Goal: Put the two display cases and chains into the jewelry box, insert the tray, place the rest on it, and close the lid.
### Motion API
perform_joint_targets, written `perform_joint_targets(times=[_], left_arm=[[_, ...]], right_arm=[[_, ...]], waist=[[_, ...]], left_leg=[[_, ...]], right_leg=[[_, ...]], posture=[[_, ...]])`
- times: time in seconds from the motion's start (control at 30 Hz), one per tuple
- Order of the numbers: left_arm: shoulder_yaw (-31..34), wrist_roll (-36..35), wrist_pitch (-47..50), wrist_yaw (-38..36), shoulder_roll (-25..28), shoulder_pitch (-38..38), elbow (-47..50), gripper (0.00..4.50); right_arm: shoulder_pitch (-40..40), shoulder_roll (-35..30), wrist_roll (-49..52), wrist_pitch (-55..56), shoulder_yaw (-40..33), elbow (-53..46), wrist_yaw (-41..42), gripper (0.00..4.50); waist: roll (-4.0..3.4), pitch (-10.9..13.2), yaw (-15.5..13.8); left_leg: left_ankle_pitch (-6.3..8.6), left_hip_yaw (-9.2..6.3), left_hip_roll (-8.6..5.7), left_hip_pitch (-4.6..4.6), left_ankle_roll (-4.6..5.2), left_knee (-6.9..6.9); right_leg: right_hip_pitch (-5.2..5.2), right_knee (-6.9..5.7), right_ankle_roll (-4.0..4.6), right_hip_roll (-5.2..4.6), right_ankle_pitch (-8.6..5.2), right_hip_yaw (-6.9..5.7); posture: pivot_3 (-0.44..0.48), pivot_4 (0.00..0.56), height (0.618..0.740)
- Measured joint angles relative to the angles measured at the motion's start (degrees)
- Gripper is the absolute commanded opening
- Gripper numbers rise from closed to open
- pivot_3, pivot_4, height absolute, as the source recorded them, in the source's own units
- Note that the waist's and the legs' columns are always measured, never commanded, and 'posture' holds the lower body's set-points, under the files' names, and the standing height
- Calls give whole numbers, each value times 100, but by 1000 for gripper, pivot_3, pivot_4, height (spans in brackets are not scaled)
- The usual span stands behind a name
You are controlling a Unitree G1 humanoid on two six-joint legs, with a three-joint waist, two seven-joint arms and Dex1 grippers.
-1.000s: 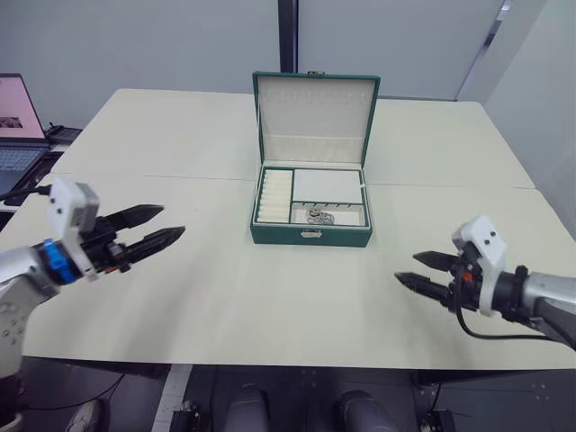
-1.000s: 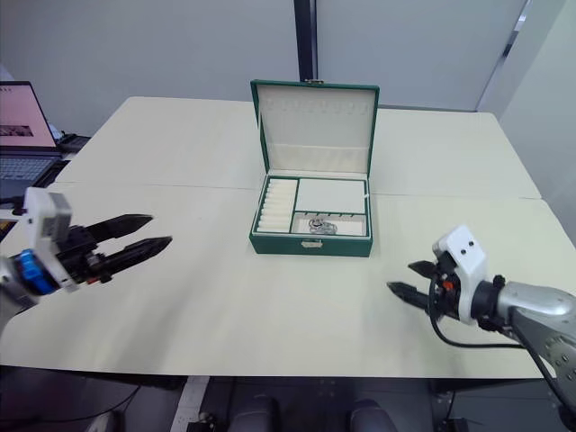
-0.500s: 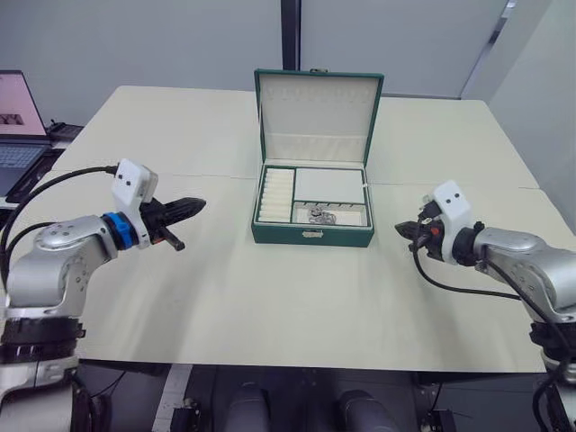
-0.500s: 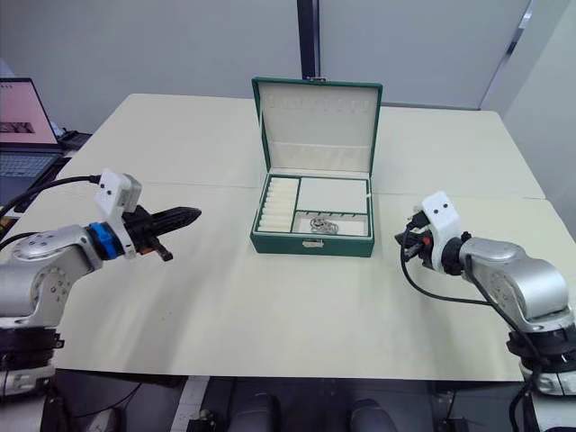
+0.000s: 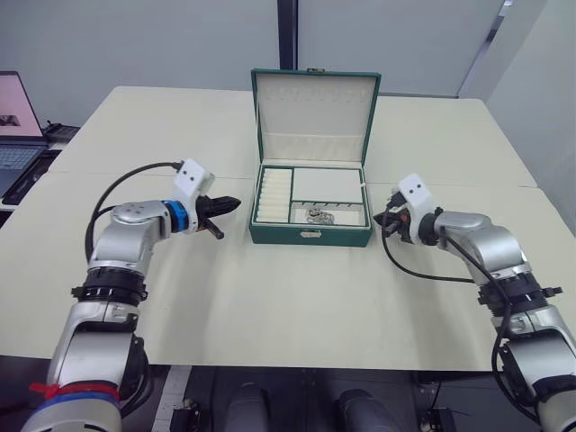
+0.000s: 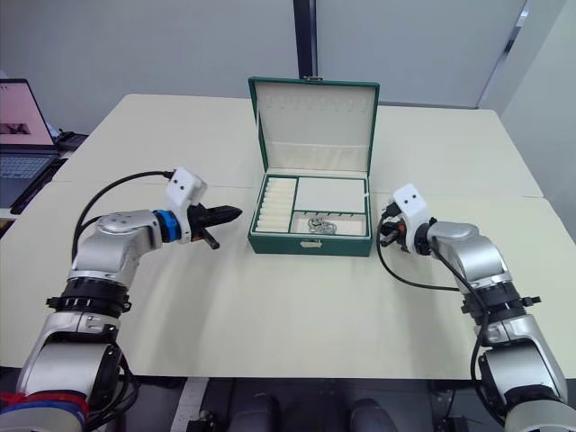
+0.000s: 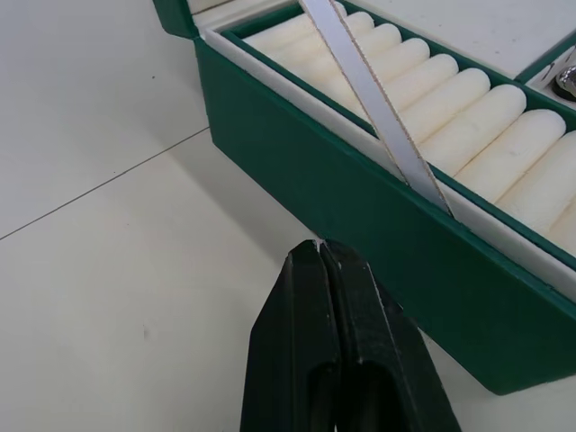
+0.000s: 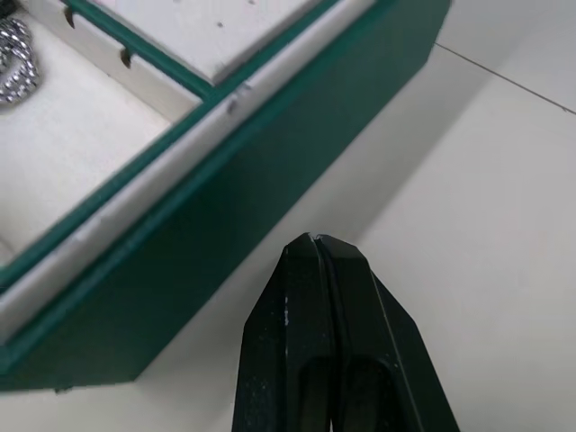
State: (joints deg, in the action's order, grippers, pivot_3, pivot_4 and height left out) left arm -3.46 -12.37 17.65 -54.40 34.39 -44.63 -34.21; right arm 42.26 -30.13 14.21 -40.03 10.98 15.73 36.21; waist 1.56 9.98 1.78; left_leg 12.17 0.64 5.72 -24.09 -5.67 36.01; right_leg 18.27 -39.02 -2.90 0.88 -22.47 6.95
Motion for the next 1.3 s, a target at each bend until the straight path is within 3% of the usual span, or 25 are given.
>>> perform_joint_targets(times=[0.47,1.0,1.3], left_arm=[[-43,341,-151,-154,-146,-46,-311,0],[376,165,1234,-186,97,1434,2237,0],[565,67,1735,-183,285,2041,3172,0]], right_arm=[[54,328,-458,-67,-41,118,95,15],[-875,415,-451,-1385,-333,-1833,-145,15],[-1367,436,-351,-2147,-474,-2945,-196,15]], waist=[[-1,-1,23],[-2,-1,12],[-2,-1,10]], left_leg=[[0,0,2,3,-1,0],[0,-2,3,2,-1,-7],[0,-3,2,2,0,-12]], right_leg=[[-1,-5,0,0,0,0],[-3,-4,0,0,0,0],[-4,-3,0,1,0,2]], posture=[[0,150,740],[0,150,740],[0,150,740]])
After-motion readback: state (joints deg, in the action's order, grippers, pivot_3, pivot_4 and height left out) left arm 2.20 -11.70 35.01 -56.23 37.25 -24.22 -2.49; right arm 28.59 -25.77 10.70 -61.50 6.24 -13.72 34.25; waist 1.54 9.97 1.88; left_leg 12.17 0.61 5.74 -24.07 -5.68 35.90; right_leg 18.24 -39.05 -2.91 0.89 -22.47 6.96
